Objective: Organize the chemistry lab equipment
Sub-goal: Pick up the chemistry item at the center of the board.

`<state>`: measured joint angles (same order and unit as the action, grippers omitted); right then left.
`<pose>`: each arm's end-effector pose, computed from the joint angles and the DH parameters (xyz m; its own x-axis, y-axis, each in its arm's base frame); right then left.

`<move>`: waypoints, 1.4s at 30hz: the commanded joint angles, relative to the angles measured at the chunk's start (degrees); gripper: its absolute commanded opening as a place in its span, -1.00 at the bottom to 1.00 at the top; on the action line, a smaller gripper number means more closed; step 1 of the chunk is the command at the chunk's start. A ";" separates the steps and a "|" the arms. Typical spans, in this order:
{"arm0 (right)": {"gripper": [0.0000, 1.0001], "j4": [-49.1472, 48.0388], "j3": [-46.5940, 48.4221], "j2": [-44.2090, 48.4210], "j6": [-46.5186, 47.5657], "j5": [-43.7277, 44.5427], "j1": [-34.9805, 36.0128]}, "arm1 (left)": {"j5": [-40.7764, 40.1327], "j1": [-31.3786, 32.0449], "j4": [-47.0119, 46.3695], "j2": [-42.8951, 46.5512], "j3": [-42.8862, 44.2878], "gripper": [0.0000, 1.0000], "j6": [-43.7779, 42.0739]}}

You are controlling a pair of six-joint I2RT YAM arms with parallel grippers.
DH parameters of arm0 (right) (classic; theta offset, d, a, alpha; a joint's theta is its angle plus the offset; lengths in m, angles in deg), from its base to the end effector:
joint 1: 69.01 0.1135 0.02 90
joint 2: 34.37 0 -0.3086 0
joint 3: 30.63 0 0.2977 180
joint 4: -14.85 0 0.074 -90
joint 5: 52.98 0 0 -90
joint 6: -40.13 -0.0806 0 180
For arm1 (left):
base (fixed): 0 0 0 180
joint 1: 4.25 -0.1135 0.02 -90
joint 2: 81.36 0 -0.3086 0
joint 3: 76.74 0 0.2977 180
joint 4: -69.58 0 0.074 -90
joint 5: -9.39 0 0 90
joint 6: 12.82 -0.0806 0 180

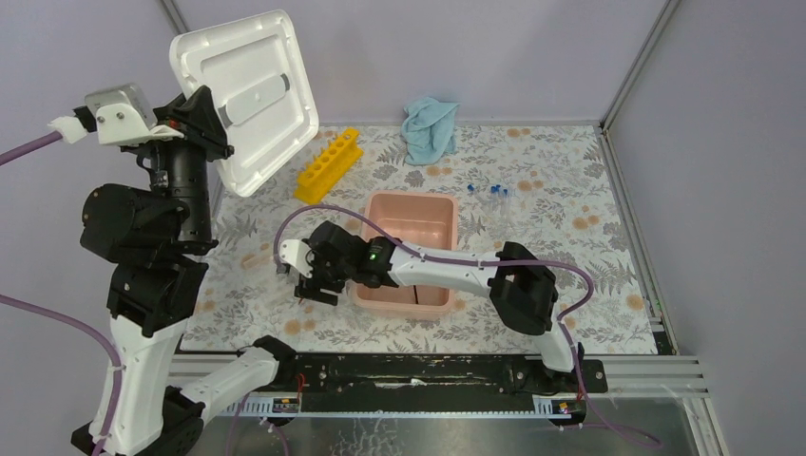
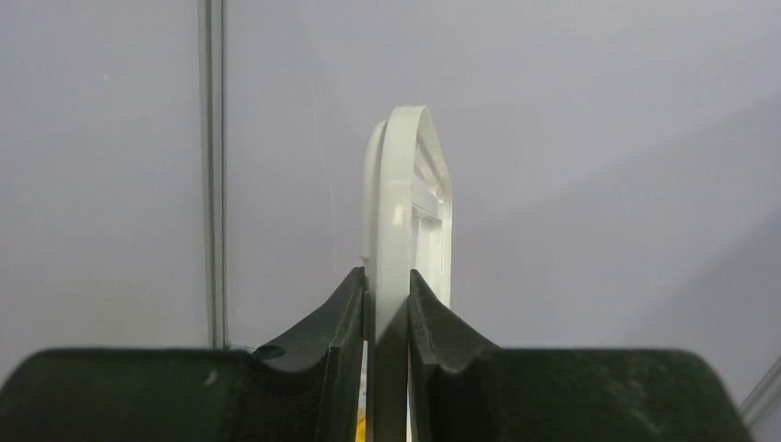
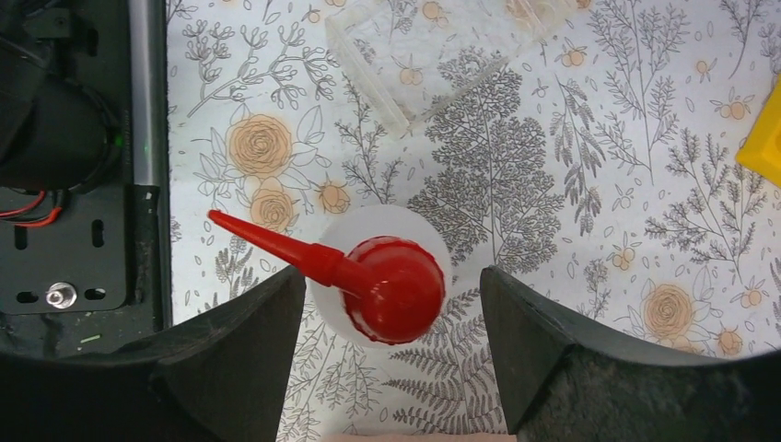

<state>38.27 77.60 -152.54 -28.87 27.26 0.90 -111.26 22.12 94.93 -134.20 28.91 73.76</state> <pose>0.1888 0.5560 0.2498 0.1728 -0.5558 -0.8132 -0.9772 0.0068 -0.2123 0.1443 -0.0257 0.6627 0.4110 -0.1465 -0.8998 -0.0478 0.9822 -0.1817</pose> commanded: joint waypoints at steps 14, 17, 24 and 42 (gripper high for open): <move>0.46 -4.19 3.47 -1.32 -0.01 -7.12 -3.35 | -0.24 0.26 -5.06 -0.64 -1.27 -1.00 -1.32; 0.38 -4.46 3.53 -1.41 -0.52 -8.20 -3.43 | -0.21 0.26 -4.99 -0.63 -1.44 -1.00 -0.87; 0.09 -4.58 3.69 -1.54 -1.06 -10.44 -3.46 | -0.21 0.25 -4.80 -0.60 -1.67 -1.00 -0.16; -0.59 -4.03 4.02 -1.14 -2.68 -11.67 -3.46 | -0.20 0.25 -4.63 0.02 -2.65 -1.00 -0.23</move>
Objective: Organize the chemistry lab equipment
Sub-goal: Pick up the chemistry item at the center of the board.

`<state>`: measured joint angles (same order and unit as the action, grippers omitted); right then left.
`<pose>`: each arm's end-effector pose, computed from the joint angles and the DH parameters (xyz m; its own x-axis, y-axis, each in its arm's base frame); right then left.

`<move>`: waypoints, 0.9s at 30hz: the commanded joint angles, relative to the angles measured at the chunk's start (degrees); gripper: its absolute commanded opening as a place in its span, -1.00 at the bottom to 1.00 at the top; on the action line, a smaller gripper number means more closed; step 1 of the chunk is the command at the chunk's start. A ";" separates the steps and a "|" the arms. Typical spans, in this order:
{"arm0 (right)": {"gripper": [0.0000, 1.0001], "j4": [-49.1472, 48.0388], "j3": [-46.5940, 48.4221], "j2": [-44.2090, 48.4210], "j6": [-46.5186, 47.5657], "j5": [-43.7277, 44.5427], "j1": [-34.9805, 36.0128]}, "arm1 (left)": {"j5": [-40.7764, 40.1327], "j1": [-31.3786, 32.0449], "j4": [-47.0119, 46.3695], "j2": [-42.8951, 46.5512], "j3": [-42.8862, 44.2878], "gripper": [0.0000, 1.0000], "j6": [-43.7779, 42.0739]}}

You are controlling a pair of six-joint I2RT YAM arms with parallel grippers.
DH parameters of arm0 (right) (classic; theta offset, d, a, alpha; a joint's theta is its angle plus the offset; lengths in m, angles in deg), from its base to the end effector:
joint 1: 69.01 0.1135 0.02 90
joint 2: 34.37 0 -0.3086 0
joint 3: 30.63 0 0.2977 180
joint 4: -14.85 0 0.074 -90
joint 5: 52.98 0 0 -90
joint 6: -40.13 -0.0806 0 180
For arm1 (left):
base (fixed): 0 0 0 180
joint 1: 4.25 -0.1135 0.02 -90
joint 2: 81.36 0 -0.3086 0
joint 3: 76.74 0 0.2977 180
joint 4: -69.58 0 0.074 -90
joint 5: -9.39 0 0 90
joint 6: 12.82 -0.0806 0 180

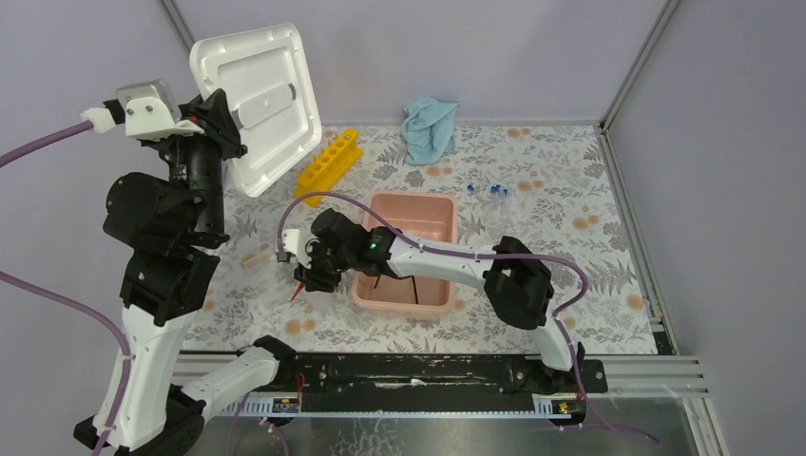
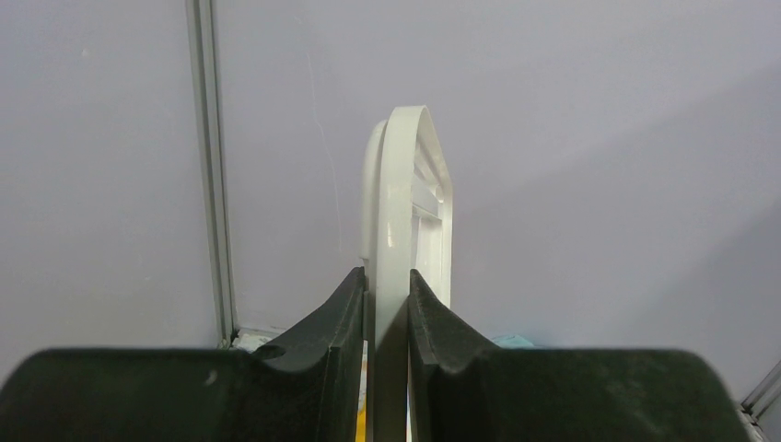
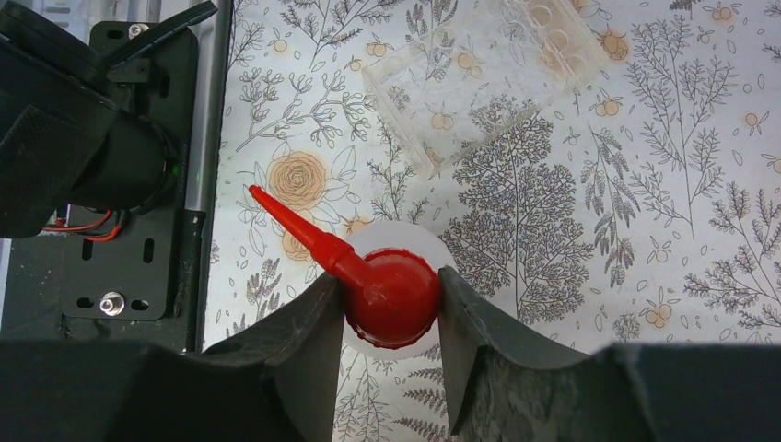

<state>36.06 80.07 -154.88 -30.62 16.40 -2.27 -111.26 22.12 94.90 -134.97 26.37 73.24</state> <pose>0.2101 0.5607 0.2516 0.1307 -0.4774 -0.8689 -0.9914 -0.0689 -0.1112 0.1625 -0.0347 0.6470 0.3637 -0.1143 -0.9245 -0.0597 0.9875 -0.1456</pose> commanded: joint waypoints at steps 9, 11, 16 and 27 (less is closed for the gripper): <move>-0.64 -2.09 1.42 7.52 -4.06 1.63 -0.21 | -2.93 0.22 -7.46 0.93 -0.51 -1.00 -3.48; -0.67 -2.47 1.06 9.97 -4.80 2.78 -0.20 | -3.54 0.26 -8.33 1.03 -0.62 -1.00 -4.38; -0.67 -2.67 0.28 15.14 -6.40 5.68 -0.12 | -4.23 0.24 -9.76 1.13 -1.04 -1.00 -4.82; -0.67 0.45 -3.77 28.31 -7.95 17.94 0.40 | -4.69 0.26 -9.53 0.89 -0.42 -1.00 -4.50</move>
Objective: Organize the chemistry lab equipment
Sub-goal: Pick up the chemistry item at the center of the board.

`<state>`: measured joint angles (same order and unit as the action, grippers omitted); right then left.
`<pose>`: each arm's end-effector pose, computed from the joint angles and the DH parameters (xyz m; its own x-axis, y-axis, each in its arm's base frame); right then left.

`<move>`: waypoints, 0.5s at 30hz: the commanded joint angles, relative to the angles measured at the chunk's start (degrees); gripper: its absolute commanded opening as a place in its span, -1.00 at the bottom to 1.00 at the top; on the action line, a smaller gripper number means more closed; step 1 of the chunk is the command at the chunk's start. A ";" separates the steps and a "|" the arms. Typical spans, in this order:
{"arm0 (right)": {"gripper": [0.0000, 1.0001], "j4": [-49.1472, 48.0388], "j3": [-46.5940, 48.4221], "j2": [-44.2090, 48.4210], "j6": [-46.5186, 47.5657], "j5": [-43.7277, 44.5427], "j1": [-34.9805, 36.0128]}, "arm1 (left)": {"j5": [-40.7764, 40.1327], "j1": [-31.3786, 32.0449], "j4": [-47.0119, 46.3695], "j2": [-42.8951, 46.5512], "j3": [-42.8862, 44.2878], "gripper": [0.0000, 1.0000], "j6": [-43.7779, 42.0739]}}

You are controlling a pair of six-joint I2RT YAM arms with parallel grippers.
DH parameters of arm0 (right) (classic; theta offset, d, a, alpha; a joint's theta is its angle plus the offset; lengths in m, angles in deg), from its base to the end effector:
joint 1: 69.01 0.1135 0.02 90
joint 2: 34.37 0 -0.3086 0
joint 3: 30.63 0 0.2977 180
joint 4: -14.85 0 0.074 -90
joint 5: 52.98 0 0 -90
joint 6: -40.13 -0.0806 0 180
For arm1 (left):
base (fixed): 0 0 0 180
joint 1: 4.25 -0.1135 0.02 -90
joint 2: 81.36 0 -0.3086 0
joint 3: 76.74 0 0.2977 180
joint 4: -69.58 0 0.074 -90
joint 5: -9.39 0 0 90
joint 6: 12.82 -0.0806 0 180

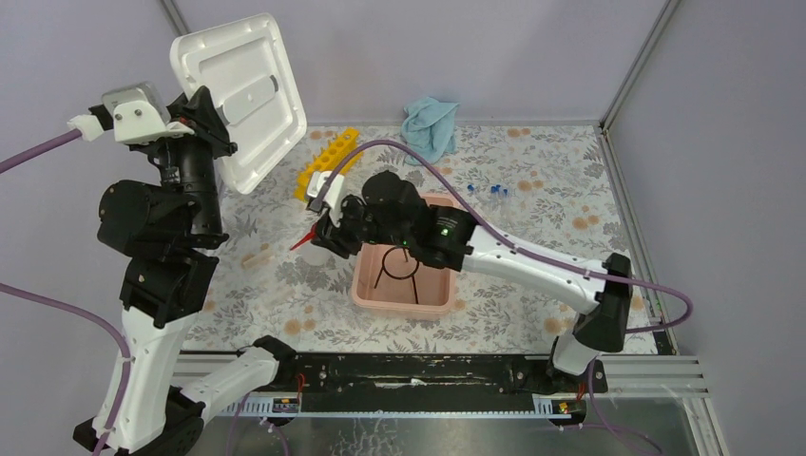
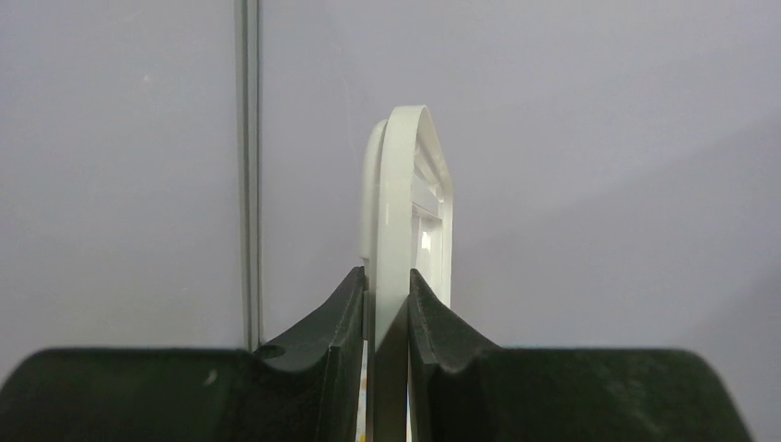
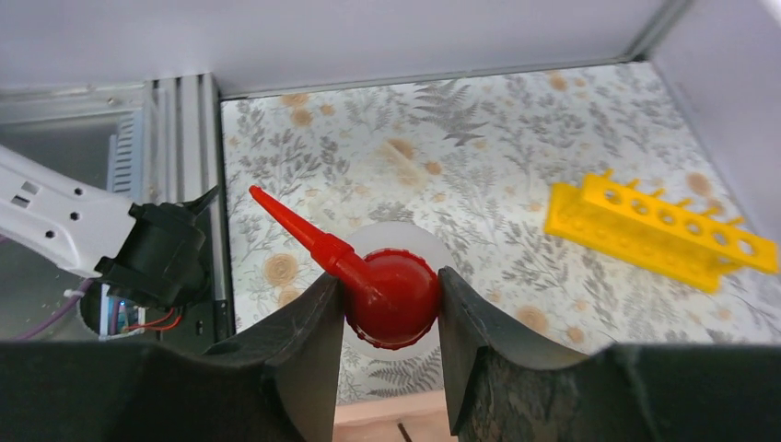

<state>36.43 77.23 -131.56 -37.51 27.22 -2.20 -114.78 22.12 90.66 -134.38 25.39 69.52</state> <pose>0.1850 0.4667 0.4458 0.1352 -0.2201 -0.9661 -0.9650 0.1917 -0.1787 0.1576 -0.0276 0.6512 0.4071 -0.0787 -0.9100 -0.1321 0.9807 -0.1439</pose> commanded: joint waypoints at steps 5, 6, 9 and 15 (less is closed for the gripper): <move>-0.67 4.62 -1.59 9.22 -0.67 13.58 0.34 | -0.80 0.25 -4.82 -0.15 1.00 -1.00 -0.06; -0.66 4.98 -2.28 10.13 -0.66 14.61 0.34 | -0.66 0.26 -4.71 -0.17 1.01 -1.00 0.28; -0.66 5.60 -4.65 12.62 -0.76 17.53 0.34 | -0.55 0.26 -4.65 -0.16 0.74 -1.00 0.97; -0.65 8.77 -7.67 16.32 -1.89 22.08 0.34 | -0.38 0.22 -4.03 -0.50 0.61 -1.00 1.56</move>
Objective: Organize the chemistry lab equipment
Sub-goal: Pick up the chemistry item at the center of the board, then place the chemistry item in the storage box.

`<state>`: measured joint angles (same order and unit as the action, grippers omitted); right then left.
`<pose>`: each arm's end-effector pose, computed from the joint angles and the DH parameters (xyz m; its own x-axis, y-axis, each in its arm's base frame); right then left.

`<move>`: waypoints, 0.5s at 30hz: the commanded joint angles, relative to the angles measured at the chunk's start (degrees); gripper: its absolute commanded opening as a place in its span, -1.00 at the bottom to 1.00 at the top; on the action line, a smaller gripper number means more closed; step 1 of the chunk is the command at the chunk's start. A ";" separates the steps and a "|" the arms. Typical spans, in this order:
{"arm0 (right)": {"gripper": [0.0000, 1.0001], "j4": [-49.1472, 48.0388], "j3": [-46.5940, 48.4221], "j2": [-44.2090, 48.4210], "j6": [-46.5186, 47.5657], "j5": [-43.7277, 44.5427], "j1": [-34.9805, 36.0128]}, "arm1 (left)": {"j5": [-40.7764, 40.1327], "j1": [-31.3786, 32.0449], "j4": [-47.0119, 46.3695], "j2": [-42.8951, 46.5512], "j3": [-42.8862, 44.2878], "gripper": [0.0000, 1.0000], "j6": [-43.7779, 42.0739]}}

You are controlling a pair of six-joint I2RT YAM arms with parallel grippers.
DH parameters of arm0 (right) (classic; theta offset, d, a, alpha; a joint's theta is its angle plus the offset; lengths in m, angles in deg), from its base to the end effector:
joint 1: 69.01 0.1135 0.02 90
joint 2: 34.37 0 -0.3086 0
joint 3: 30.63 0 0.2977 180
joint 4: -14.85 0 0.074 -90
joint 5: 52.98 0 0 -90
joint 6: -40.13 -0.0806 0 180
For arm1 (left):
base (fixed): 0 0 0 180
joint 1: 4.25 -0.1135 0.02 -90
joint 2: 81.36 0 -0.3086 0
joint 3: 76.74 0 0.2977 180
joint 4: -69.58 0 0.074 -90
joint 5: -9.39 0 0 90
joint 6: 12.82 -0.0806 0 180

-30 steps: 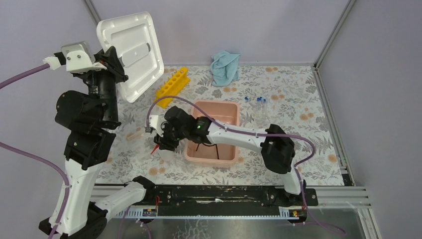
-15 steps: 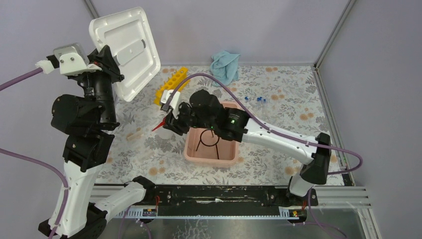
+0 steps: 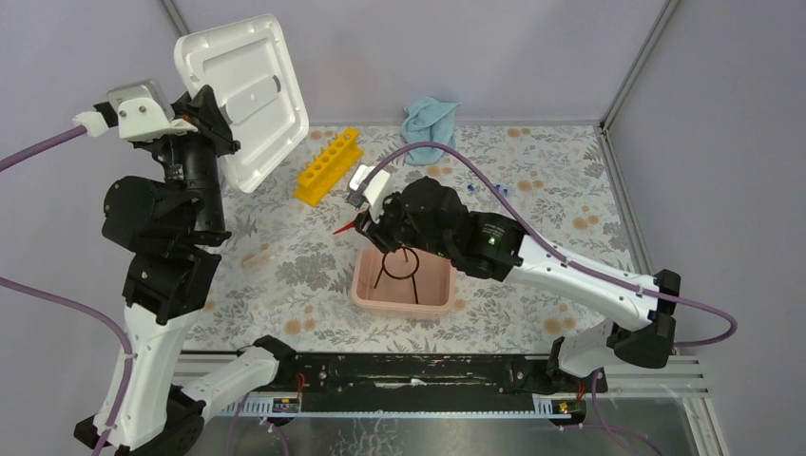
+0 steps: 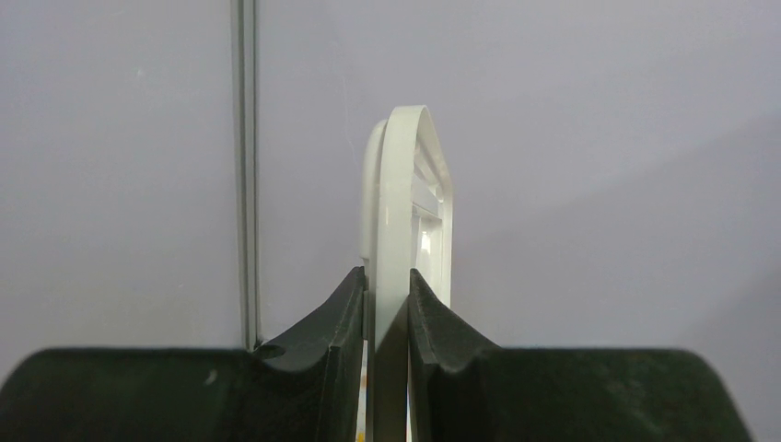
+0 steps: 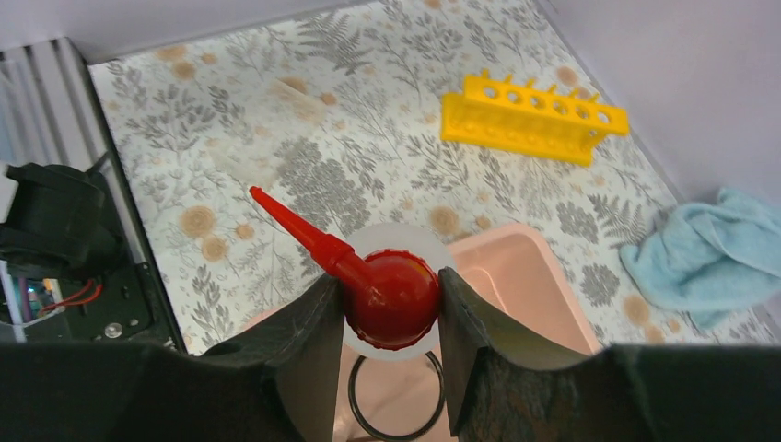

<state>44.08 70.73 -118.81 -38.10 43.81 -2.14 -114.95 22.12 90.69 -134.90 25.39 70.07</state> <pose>0.1759 0.3875 0.4744 0.0950 -0.2932 -0.9513 -0.8666 0.4459 -0.2240 0.1619 -0.0295 0.6498 0.4001 -0.0843 -0.9126 -0.1322 0.9800 -0.1485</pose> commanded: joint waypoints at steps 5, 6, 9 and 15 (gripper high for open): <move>-0.65 2.54 -3.83 5.43 -2.63 7.80 0.32 | 0.14 0.22 -3.81 -0.06 -0.05 -1.00 1.81; -0.65 2.76 -4.27 5.69 -2.89 8.07 0.28 | 0.16 0.25 -3.78 -0.07 -0.20 -1.00 1.89; -0.65 2.97 -5.85 6.49 -3.55 8.92 0.28 | 0.31 0.26 -3.79 -0.07 -0.49 -1.00 2.10; -0.65 3.00 -9.06 7.43 -4.72 9.94 -0.01 | 0.34 0.26 -3.77 0.14 -0.96 -1.00 2.19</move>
<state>48.06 62.78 -113.92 -41.22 51.41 -2.14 -114.91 22.12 90.80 -135.14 24.73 71.31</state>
